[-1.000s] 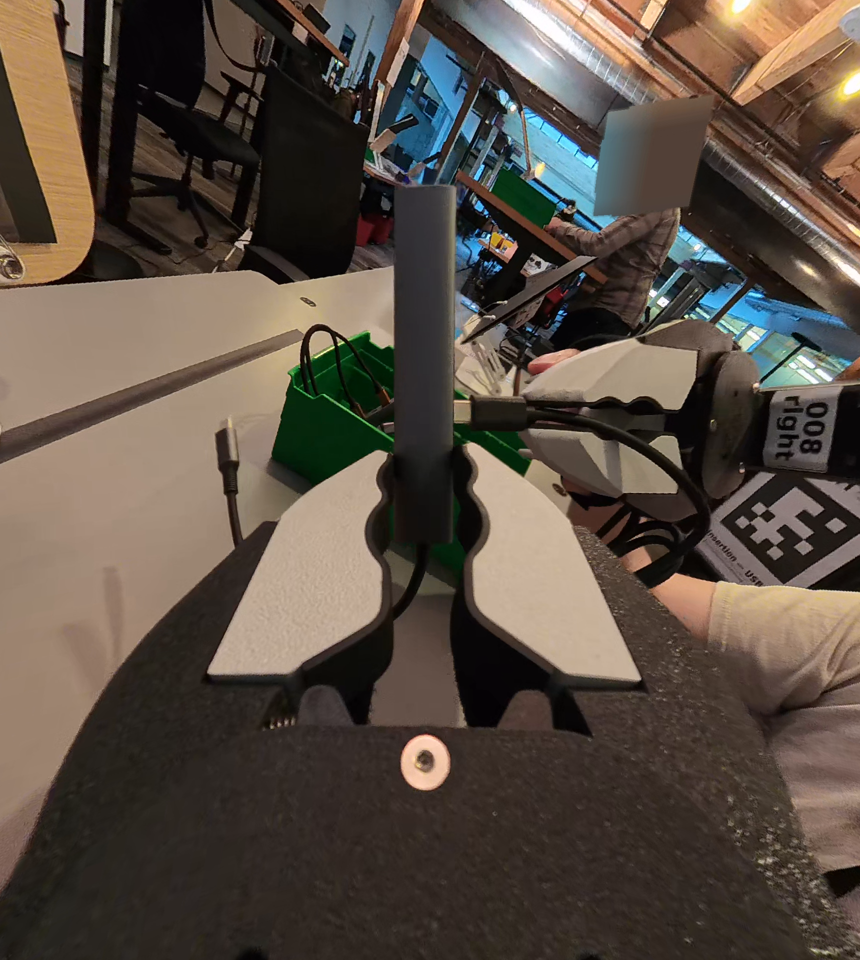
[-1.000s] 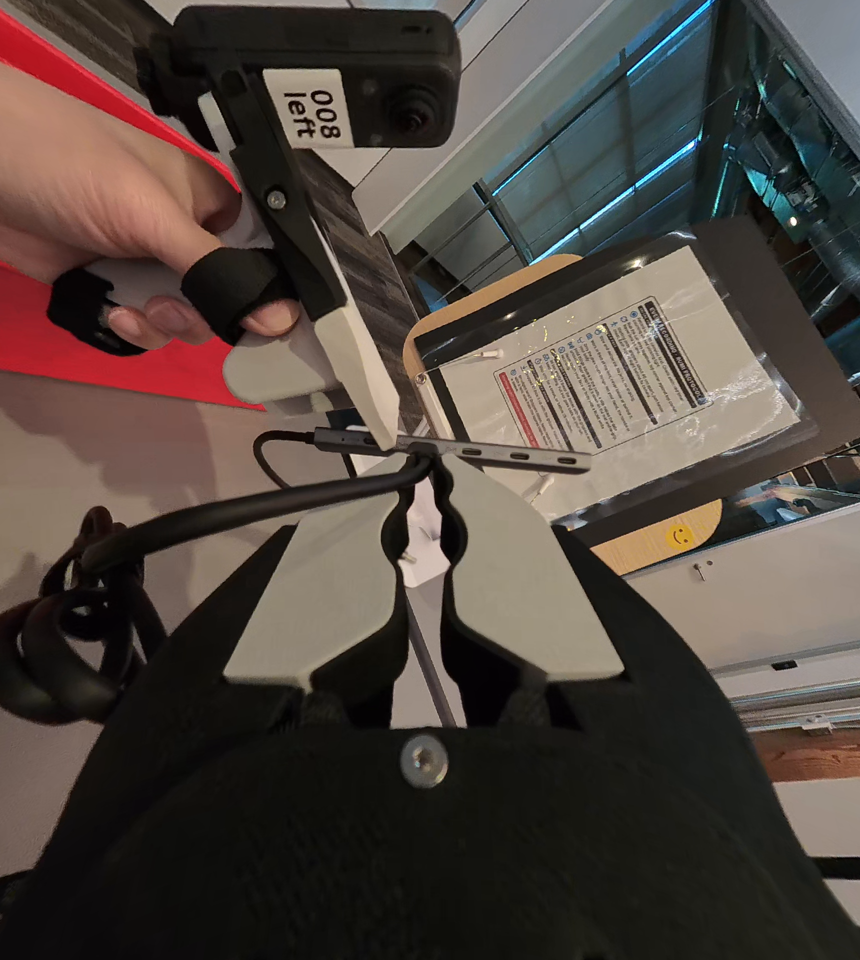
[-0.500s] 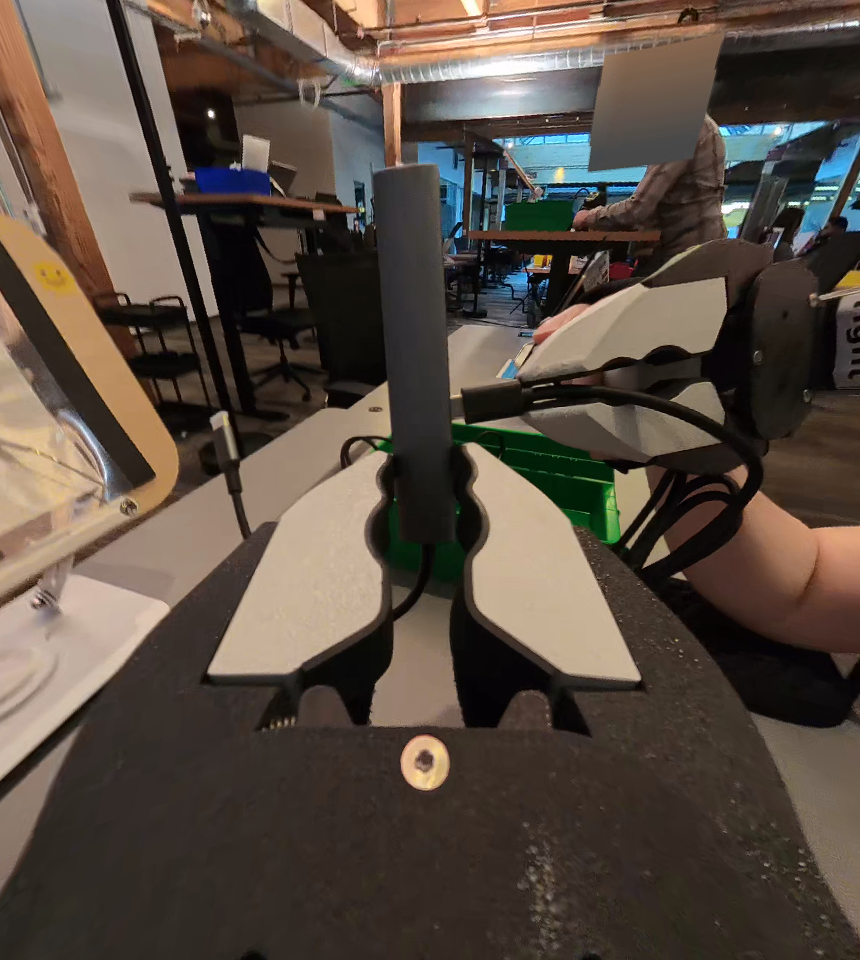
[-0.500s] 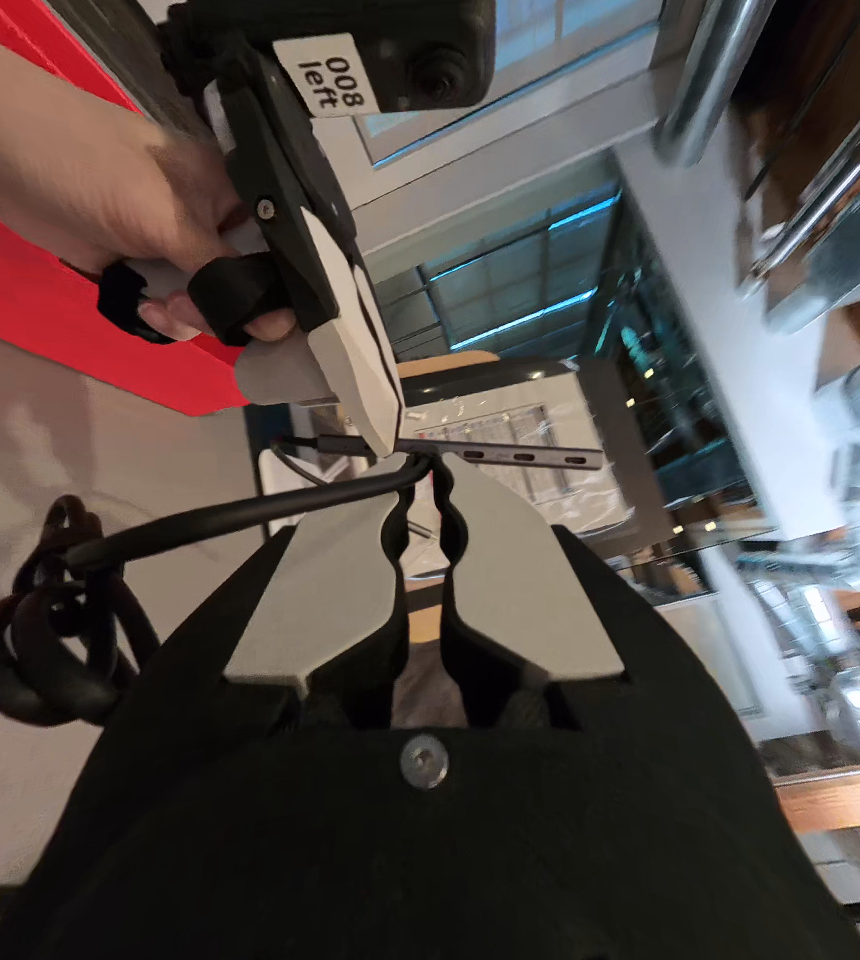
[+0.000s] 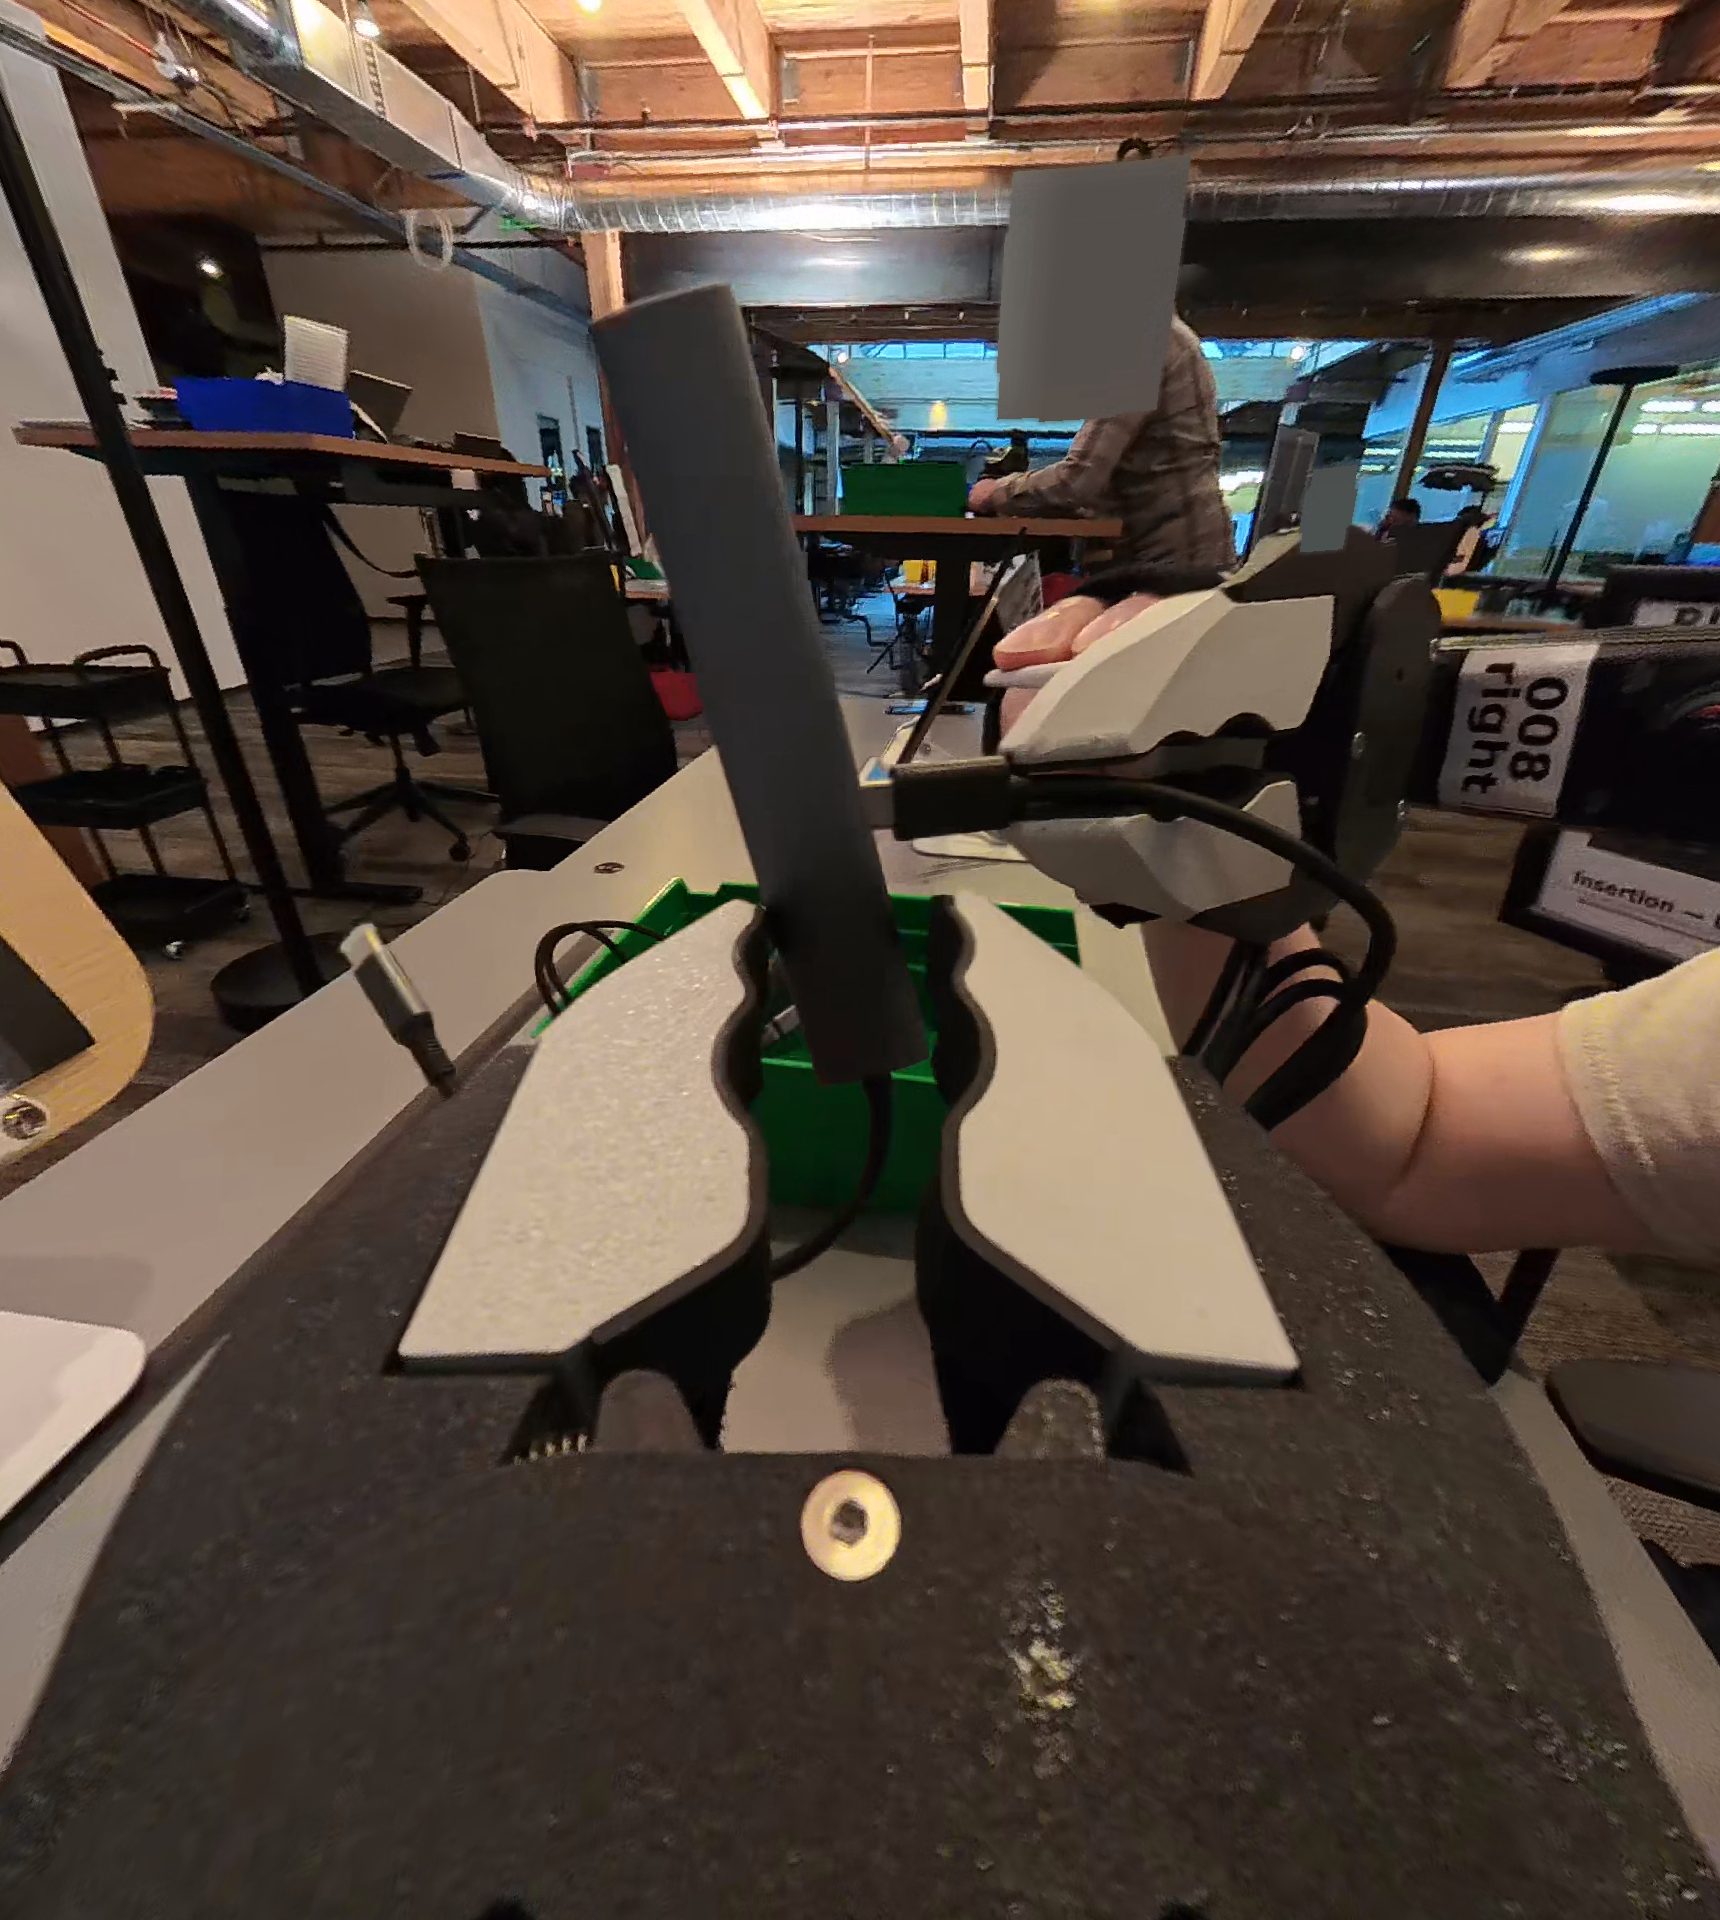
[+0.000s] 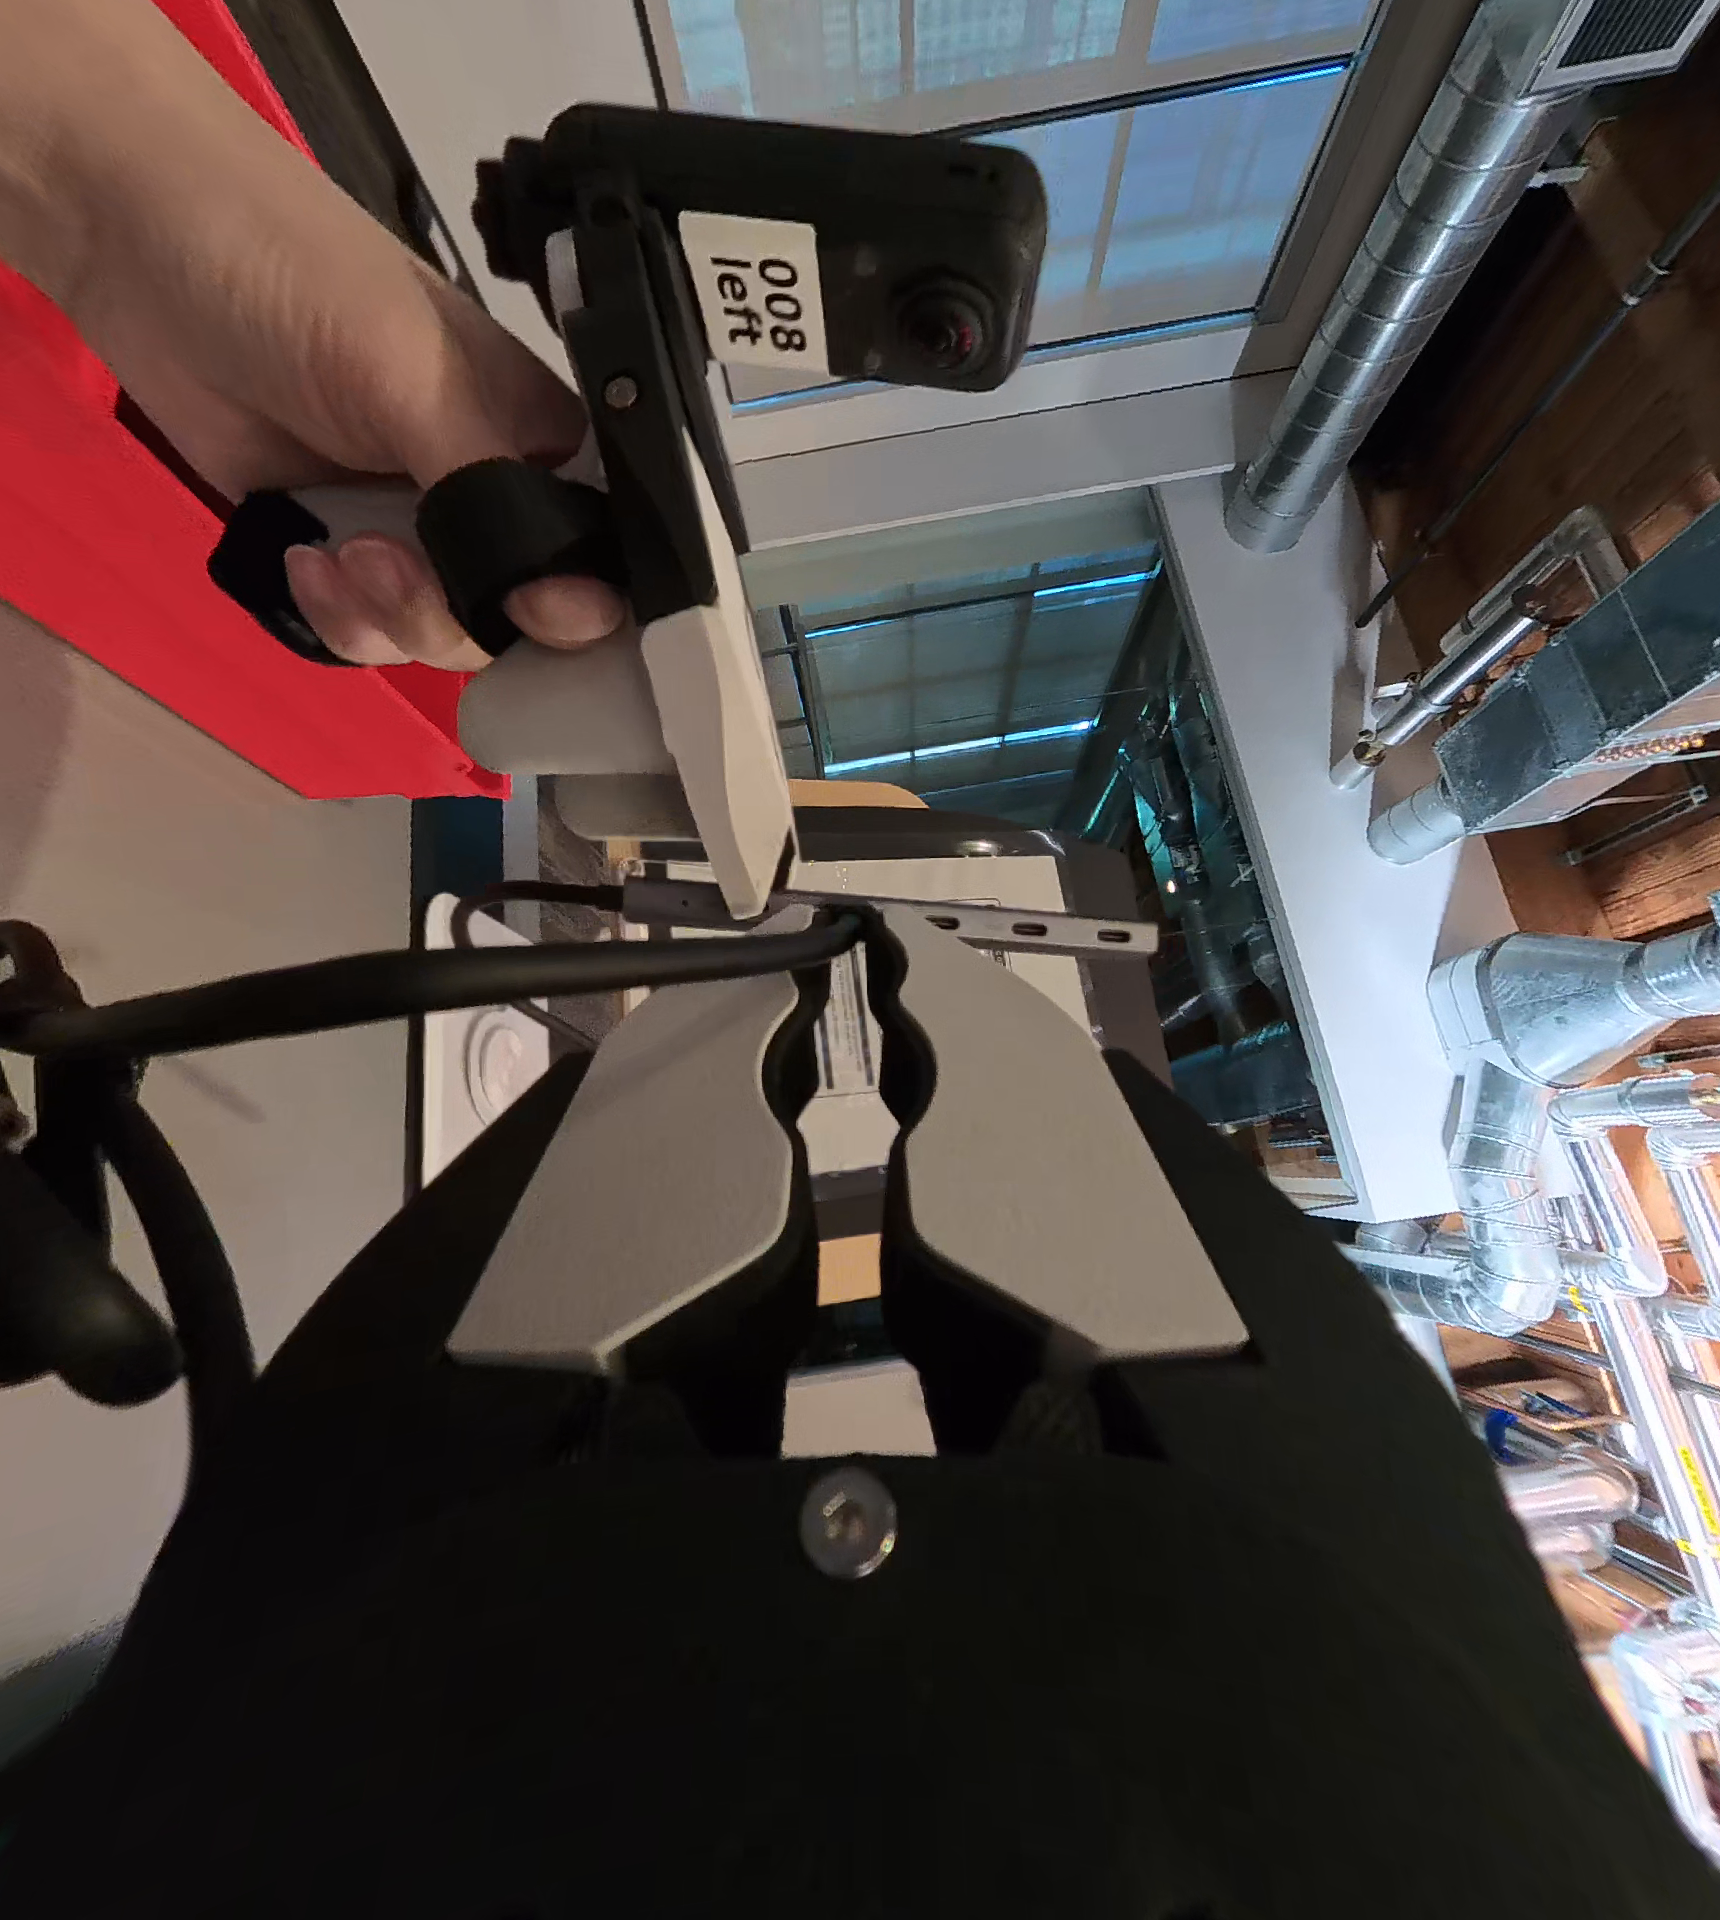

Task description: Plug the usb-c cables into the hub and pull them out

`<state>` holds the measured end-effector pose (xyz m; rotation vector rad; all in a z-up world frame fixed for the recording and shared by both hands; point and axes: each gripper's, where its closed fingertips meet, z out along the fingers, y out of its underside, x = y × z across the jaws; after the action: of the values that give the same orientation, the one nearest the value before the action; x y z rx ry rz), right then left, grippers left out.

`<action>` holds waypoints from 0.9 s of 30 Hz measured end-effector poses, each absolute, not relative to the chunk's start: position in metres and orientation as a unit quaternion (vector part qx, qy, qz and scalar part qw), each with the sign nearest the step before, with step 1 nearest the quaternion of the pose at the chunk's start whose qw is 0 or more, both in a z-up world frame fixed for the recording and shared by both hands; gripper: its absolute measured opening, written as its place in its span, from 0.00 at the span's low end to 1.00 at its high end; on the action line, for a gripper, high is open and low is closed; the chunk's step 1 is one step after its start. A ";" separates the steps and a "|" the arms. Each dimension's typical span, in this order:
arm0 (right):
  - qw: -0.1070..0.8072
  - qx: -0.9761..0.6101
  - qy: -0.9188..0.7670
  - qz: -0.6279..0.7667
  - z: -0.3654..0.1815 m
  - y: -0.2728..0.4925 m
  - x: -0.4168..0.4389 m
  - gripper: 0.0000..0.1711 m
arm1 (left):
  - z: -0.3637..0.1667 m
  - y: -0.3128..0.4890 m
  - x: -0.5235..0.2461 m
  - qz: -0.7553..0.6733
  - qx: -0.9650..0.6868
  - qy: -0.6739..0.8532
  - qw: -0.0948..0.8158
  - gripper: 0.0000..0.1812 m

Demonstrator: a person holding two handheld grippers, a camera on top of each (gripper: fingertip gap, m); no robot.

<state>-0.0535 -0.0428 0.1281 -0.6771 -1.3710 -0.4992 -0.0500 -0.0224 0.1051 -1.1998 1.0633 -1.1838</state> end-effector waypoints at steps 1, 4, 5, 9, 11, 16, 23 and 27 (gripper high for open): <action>0.694 -0.305 -0.614 -0.218 0.128 -0.043 -0.053 0.04 | 0.105 -0.022 -0.049 -0.503 -0.504 0.444 0.543 0.16; 0.694 -0.308 -0.620 -0.197 0.125 -0.043 -0.053 0.04 | 0.102 -0.020 -0.048 -0.500 -0.506 0.444 0.545 0.13; 0.691 -0.310 -0.624 -0.192 0.124 -0.043 -0.053 0.04 | 0.100 -0.020 -0.047 -0.492 -0.509 0.448 0.546 0.13; 0.685 -0.322 -0.632 -0.167 0.120 -0.042 -0.051 0.04 | 0.095 -0.018 -0.047 -0.425 -0.511 0.475 0.577 0.13; 0.681 -0.326 -0.637 -0.158 0.118 -0.043 -0.050 0.04 | 0.092 -0.018 -0.046 -0.390 -0.513 0.490 0.586 0.13; 0.678 -0.326 -0.641 -0.153 0.117 -0.045 -0.052 0.04 | 0.091 -0.021 -0.047 -0.358 -0.518 0.504 0.591 0.13; 0.666 -0.344 -0.650 -0.127 0.115 -0.047 -0.047 0.04 | 0.086 -0.024 -0.043 -0.345 -0.526 0.514 0.583 0.13; 0.657 -0.355 -0.655 -0.115 0.112 -0.044 -0.043 0.04 | 0.082 -0.024 -0.042 -0.328 -0.534 0.523 0.578 0.13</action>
<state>-0.0432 -0.0444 0.1116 -0.8044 -1.4829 -0.2596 -0.0422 -0.0237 0.0818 -1.2499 1.2226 -0.7666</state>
